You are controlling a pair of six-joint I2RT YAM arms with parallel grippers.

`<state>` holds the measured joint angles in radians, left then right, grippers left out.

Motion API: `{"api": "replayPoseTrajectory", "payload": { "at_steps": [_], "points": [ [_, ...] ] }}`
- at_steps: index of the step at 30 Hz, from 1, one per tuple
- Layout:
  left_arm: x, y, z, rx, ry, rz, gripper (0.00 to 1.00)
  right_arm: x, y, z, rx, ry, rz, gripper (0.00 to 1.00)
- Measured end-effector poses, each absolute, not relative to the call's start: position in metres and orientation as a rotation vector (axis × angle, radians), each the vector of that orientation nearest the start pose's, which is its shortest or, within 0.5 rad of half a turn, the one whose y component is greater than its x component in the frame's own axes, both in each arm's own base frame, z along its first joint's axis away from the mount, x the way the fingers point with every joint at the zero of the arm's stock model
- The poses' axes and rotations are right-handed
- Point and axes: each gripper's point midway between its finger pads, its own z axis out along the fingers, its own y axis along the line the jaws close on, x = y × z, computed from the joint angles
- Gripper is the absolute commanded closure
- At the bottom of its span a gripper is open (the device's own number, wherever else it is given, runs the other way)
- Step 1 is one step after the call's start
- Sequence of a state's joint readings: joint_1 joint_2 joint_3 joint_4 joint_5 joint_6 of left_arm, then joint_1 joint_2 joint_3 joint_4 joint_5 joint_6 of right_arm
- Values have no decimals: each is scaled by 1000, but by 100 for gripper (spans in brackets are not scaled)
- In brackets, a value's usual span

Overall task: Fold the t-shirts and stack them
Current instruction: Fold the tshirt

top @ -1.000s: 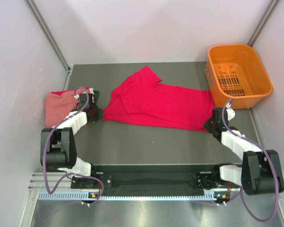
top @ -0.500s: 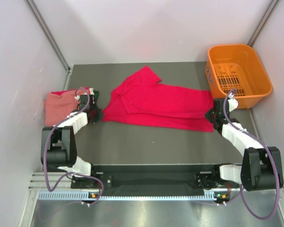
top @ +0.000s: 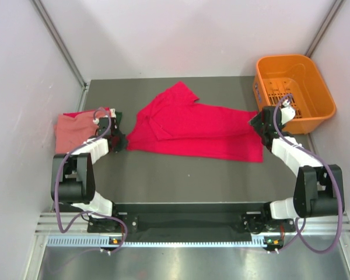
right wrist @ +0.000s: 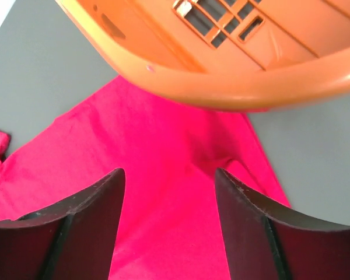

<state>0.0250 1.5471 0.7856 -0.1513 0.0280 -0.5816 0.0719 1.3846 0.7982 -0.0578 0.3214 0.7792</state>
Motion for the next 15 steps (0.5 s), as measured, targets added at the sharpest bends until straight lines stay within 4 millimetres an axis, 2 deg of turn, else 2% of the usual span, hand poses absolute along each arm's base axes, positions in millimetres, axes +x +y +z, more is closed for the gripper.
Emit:
{"api": "replayPoseTrajectory", "payload": {
  "at_steps": [4,11,15],
  "points": [
    [356,-19,32,-737,2395,-268,100,386,-3,119,904,1958,116,51],
    [357,-20,38,-731,2380,-278,100,325,-5,100,907,1960,123,58],
    [359,-20,47,-722,2354,-288,100,308,-3,83,886,2024,110,60]
  ]
}}
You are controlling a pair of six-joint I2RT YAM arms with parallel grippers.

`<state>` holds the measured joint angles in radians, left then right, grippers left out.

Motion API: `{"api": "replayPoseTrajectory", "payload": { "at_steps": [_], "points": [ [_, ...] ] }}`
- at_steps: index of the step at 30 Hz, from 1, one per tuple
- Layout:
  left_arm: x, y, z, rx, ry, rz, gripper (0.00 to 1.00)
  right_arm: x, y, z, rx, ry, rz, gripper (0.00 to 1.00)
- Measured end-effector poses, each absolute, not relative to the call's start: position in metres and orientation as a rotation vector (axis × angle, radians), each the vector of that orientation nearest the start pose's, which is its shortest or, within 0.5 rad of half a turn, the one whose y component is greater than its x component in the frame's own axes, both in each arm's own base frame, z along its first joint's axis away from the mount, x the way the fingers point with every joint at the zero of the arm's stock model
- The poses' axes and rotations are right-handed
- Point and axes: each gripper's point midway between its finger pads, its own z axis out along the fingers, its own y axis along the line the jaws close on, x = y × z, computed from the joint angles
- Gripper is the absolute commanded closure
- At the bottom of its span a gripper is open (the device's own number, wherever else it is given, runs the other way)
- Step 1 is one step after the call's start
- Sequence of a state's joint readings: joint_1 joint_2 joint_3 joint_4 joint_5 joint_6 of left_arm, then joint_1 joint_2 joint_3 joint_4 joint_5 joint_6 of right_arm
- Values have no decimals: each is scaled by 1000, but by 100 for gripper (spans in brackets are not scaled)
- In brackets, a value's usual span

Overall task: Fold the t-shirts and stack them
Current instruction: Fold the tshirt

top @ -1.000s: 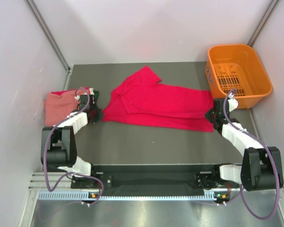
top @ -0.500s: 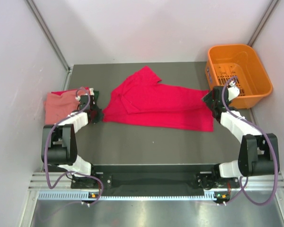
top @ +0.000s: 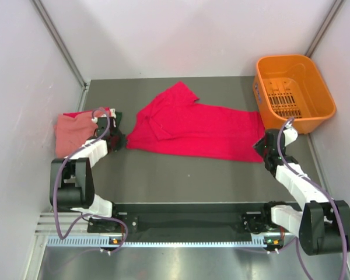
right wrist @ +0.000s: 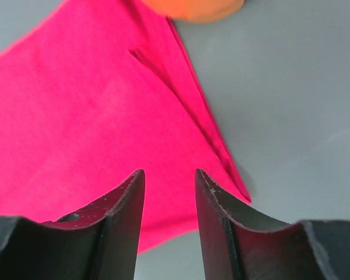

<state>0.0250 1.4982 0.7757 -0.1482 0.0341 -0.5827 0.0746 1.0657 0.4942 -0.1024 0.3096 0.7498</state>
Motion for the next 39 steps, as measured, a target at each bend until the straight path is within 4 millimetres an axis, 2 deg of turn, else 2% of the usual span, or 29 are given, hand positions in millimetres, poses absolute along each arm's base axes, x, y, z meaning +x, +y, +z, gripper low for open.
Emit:
{"api": "replayPoseTrajectory", "payload": {
  "at_steps": [4,8,12,16,20,22,23,26,31,34,39],
  "points": [
    [359,-20,48,-720,2351,-292,100,305,0,73,824,2089,96,58],
    [359,-20,48,-721,2351,-292,100,296,-3,50,786,2194,19,50],
    [359,-21,48,-724,2350,-296,100,289,-8,36,774,2271,-53,51],
    [359,-22,48,-726,2351,-303,100,292,-10,28,768,2314,-92,58],
    [359,-22,49,-729,2350,-307,100,291,-11,26,763,2326,-107,67],
    [359,-23,49,-728,2350,-309,100,291,-12,26,764,2324,-111,63],
    [359,-23,49,-729,2350,-309,100,291,-12,26,766,2323,-116,56],
    [359,-23,49,-729,2350,-310,100,290,-15,29,768,2312,-134,53],
    [359,-23,49,-733,2349,-310,100,295,-19,34,772,2296,-153,53],
    [359,-22,48,-739,2349,-306,100,303,-19,36,762,2296,-162,58],
    [358,-22,48,-742,2351,-302,100,317,-16,30,740,2333,-166,62]
  ]
}}
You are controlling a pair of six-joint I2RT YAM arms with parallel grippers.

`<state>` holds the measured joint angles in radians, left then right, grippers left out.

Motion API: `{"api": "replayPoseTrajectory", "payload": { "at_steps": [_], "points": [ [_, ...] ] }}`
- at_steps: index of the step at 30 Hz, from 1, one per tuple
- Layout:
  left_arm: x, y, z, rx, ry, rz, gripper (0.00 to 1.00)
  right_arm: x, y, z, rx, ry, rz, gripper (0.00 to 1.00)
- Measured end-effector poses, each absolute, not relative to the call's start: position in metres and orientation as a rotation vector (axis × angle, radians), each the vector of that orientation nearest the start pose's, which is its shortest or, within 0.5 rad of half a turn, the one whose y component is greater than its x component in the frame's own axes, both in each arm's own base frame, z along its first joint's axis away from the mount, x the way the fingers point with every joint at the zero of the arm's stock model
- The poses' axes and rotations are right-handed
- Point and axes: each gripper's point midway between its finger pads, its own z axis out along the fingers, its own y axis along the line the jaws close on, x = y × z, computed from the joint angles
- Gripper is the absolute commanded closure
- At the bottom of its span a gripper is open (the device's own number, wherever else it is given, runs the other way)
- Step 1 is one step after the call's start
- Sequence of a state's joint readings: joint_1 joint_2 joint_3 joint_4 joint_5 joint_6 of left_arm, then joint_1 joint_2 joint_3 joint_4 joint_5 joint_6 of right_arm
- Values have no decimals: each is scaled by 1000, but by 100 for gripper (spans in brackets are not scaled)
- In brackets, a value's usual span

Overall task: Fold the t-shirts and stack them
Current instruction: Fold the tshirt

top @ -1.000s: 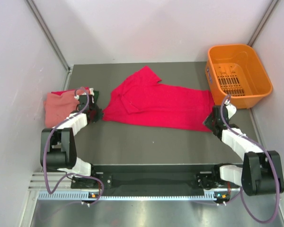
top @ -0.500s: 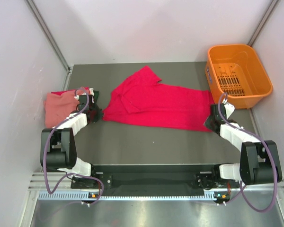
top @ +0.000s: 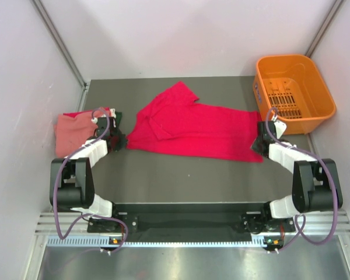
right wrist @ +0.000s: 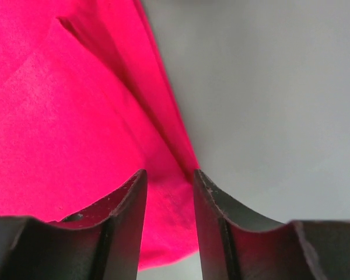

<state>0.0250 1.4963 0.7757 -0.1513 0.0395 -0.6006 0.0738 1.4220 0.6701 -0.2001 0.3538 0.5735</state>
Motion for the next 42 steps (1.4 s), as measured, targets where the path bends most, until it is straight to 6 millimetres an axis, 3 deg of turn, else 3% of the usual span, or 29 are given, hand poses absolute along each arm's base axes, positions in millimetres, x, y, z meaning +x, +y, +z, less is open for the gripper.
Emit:
{"api": "replayPoseTrajectory", "payload": {
  "at_steps": [7,11,14,24,29,31,32,34,35,38,42],
  "points": [
    [358,-23,48,-739,2353,-309,100,321,-13,24,730,2364,-160,67],
    [358,-23,47,-739,2357,-315,100,321,-13,24,727,2364,-160,93],
    [357,-24,44,-740,2366,-318,100,321,-13,28,727,2354,-154,100],
    [355,-25,42,-743,2379,-320,100,302,-16,43,738,2311,-141,98],
    [355,-25,42,-741,2379,-323,100,300,-15,54,749,2280,-121,90],
    [356,-26,42,-741,2379,-324,100,297,-16,57,749,2278,-120,92],
    [356,-26,42,-741,2379,-325,100,296,-16,58,749,2278,-120,99],
    [355,-26,42,-740,2379,-326,100,295,-15,58,750,2280,-116,100],
    [355,-26,42,-739,2379,-328,100,294,-15,58,753,2282,-114,91],
    [356,-27,43,-737,2379,-335,100,290,-14,55,763,2295,-113,80],
    [355,-29,43,-734,2381,-346,100,287,-13,53,768,2309,-112,80]
  ]
}}
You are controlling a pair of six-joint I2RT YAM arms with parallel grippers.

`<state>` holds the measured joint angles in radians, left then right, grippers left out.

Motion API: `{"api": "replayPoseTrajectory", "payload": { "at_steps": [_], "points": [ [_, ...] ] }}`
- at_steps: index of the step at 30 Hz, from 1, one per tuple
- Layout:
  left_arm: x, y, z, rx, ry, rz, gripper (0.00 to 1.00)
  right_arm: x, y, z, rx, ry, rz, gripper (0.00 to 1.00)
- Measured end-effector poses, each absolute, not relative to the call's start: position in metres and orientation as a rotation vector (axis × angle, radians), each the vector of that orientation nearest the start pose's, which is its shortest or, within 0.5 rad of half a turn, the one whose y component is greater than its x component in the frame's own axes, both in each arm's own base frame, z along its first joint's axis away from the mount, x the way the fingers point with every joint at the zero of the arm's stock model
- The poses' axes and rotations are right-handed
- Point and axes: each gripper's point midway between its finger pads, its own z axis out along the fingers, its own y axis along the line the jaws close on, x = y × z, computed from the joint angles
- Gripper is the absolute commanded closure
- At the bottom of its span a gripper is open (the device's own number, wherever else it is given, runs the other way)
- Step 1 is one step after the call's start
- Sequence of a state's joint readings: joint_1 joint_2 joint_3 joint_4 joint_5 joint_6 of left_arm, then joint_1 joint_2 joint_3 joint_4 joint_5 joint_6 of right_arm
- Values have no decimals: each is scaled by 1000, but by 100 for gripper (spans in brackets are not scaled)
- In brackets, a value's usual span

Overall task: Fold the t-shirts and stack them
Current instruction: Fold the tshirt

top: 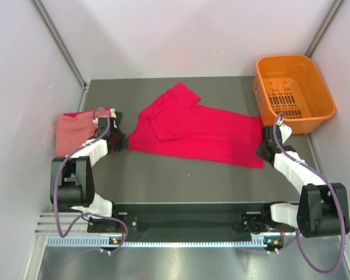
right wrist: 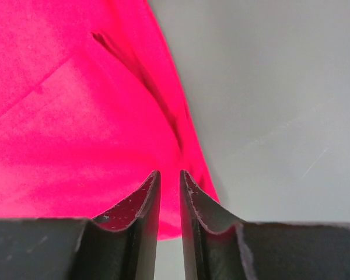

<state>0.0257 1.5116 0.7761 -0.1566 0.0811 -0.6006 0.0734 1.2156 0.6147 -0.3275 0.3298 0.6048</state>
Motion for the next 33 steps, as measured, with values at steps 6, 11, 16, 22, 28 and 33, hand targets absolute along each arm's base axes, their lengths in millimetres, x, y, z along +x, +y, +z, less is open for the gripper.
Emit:
{"api": "replayPoseTrajectory", "payload": {
  "at_steps": [6,11,16,22,28,33],
  "points": [
    [355,-30,43,-730,2383,-356,100,287,-9,47,768,2334,-87,73],
    [355,-30,43,-730,2383,-356,100,281,-8,35,783,2371,-98,55],
    [355,-30,43,-730,2383,-356,100,281,-13,34,795,2363,-130,55],
    [356,-30,47,-726,2375,-360,100,281,-18,36,800,2348,-158,65],
    [357,-30,50,-723,2365,-363,100,281,-18,34,796,2353,-160,74],
    [357,-31,51,-721,2363,-366,100,283,-17,35,788,2348,-152,73]
  ]
}}
